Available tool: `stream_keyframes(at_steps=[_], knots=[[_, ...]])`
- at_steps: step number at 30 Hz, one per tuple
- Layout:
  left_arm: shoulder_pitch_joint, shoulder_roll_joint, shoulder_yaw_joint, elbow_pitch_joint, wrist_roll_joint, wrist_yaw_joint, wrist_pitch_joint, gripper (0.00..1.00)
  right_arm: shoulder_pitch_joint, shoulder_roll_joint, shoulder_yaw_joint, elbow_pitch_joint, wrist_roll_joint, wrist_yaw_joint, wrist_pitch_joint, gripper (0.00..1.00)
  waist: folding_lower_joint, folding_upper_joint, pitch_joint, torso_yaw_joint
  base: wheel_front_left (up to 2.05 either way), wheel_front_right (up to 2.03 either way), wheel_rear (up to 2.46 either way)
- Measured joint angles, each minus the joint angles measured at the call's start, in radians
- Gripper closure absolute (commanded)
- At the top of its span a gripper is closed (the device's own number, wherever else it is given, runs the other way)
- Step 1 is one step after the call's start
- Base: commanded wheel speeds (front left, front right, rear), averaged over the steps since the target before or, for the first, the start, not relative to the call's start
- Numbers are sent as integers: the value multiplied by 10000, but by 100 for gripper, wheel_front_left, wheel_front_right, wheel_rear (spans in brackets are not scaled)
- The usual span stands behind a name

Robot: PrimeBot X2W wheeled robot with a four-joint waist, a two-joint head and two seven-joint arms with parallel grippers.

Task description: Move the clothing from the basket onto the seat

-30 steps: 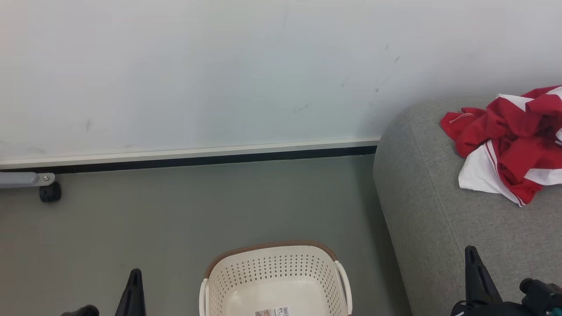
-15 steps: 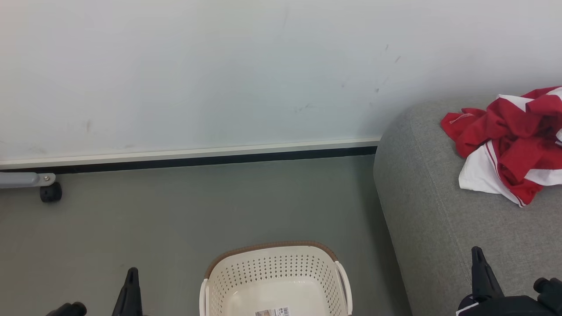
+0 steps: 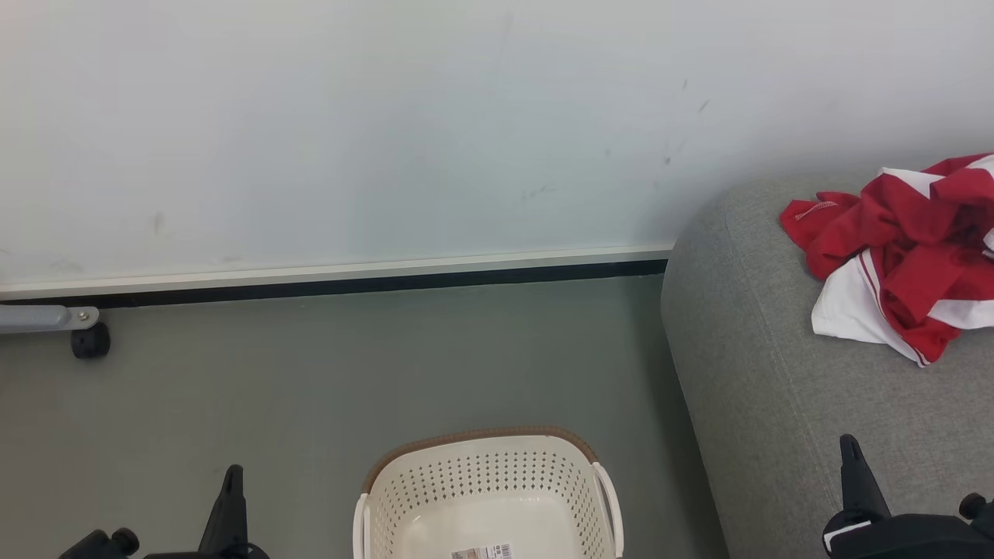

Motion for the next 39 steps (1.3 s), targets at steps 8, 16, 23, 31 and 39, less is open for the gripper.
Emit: stream_keyframes(at_steps=[8,16,23,31,39], knots=[[-188,-86,217,194,-930,-259,297,100,-105,94,-272,157,1043,215,314,100,0,0,-6,5,0,0,0],[-383,-167,407,355,-2000,-435,600,100,-300,209,-541,336,2119,435,604,100,0,0,-13,10,0,0,0],[-515,-247,568,502,-2717,-608,800,100,-353,278,-734,470,2901,571,788,100,0,0,-18,13,0,0,0],[-699,-345,771,675,-3751,-784,1087,100,-510,378,-993,650,3988,773,1072,100,0,0,-25,18,0,0,0],[-884,-430,976,861,-4690,-1041,1365,100,-678,468,-1267,809,5072,966,1350,100,0,0,-31,23,0,0,0]])
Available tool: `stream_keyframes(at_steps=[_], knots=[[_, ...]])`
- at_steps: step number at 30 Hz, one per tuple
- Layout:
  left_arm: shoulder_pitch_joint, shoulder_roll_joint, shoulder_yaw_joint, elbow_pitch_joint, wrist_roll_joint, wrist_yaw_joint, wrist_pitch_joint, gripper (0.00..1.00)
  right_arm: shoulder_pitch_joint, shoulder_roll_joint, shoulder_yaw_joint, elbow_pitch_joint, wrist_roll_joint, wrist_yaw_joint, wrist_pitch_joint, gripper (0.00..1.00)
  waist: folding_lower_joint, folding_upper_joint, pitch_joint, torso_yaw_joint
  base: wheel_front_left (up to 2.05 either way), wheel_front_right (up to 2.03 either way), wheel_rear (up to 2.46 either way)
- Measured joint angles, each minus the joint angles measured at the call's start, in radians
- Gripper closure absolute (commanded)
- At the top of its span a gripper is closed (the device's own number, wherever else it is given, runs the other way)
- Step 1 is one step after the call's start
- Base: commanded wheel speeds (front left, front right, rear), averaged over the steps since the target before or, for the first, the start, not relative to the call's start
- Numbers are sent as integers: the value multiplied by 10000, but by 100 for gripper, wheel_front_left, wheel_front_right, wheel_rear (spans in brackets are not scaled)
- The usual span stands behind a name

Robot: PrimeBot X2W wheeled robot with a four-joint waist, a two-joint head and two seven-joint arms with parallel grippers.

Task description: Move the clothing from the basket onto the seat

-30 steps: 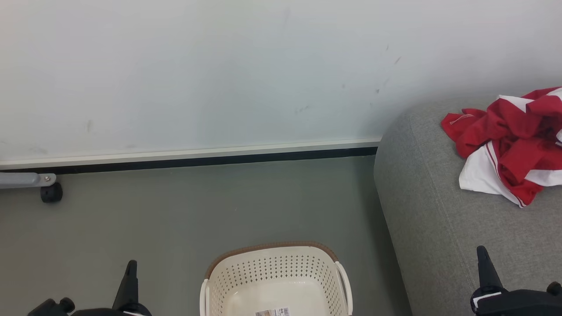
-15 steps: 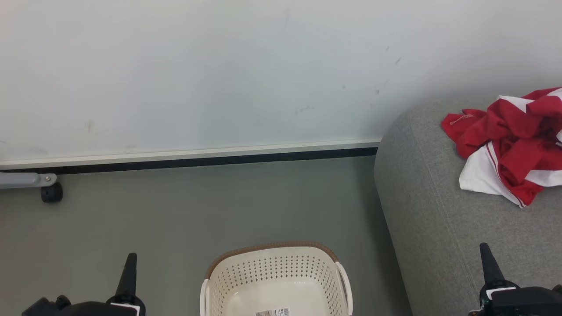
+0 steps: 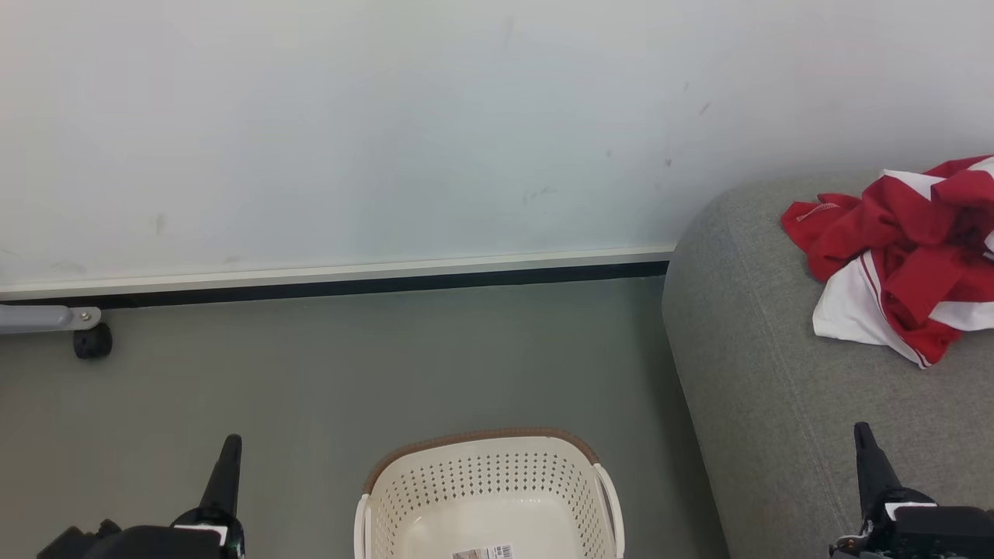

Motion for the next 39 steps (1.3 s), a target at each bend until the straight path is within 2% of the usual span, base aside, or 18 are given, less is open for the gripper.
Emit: stream_keyframes(at_steps=[12,39], knots=[[-321,-127,274,205,-1394,-261,380,100,-189,142,-351,244,1398,278,391,100,0,0,-8,6,0,0,0],[-321,-130,278,226,-1442,-261,380,100,-210,148,-355,247,1400,291,391,100,0,0,-9,6,0,0,0]])
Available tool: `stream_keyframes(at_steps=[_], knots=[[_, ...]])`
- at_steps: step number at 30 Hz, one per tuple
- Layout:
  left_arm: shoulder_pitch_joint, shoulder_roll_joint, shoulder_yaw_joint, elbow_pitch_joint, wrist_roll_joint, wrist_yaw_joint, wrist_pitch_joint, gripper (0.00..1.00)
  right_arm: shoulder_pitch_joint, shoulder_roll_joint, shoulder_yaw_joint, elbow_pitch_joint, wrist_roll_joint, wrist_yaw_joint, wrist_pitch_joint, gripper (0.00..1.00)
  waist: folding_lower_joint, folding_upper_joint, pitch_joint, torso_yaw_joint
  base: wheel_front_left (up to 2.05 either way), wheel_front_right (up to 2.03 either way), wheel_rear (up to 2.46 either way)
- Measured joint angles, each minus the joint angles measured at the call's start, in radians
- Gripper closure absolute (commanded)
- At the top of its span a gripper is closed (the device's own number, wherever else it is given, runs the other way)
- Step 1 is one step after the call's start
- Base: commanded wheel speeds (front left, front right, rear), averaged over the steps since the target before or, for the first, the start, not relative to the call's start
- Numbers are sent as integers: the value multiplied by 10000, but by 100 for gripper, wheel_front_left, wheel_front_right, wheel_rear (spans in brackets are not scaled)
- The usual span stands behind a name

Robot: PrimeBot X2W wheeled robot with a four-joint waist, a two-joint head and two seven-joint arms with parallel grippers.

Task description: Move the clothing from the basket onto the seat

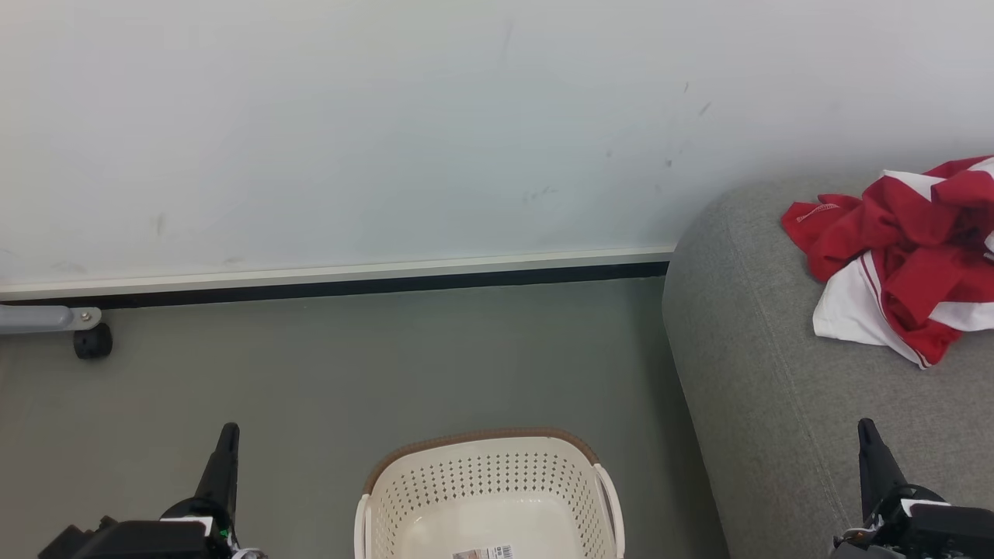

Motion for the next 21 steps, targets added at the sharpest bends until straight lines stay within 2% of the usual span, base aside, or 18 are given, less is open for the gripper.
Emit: stream_keyframes(at_steps=[21], knots=[[0,0,0,6,-2,0,0,100,0,0,2,0,0,0,0,100,0,0,0,0,0,0,0]])
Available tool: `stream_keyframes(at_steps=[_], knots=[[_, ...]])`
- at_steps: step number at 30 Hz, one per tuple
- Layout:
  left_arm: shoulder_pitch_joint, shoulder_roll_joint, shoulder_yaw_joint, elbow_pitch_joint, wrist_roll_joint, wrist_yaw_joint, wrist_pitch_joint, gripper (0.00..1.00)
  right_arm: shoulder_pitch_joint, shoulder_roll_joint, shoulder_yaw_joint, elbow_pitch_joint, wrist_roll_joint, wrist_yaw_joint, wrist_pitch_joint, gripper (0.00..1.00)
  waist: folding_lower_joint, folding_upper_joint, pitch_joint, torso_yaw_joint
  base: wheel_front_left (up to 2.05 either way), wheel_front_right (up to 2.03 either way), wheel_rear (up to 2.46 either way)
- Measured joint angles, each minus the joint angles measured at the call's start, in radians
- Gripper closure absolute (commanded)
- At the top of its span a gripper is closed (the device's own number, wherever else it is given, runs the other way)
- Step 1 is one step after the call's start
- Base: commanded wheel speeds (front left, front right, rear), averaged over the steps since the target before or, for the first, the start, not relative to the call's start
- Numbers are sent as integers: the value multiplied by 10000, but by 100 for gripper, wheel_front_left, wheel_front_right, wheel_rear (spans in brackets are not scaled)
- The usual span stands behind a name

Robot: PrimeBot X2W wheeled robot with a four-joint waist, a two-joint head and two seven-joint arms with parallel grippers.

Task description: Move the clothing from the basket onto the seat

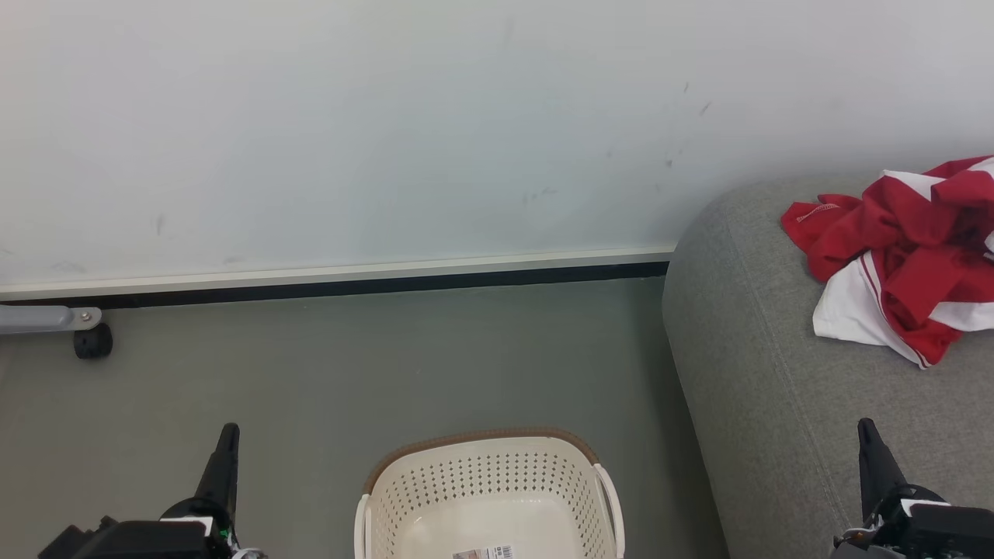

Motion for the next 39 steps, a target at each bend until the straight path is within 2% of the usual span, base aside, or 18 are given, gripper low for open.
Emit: stream_keyframes(at_steps=[39], knots=[[0,-2,0,2,0,0,0,100,0,2,0,0,0,0,0,100,-1,0,0,0,0,0,0]])
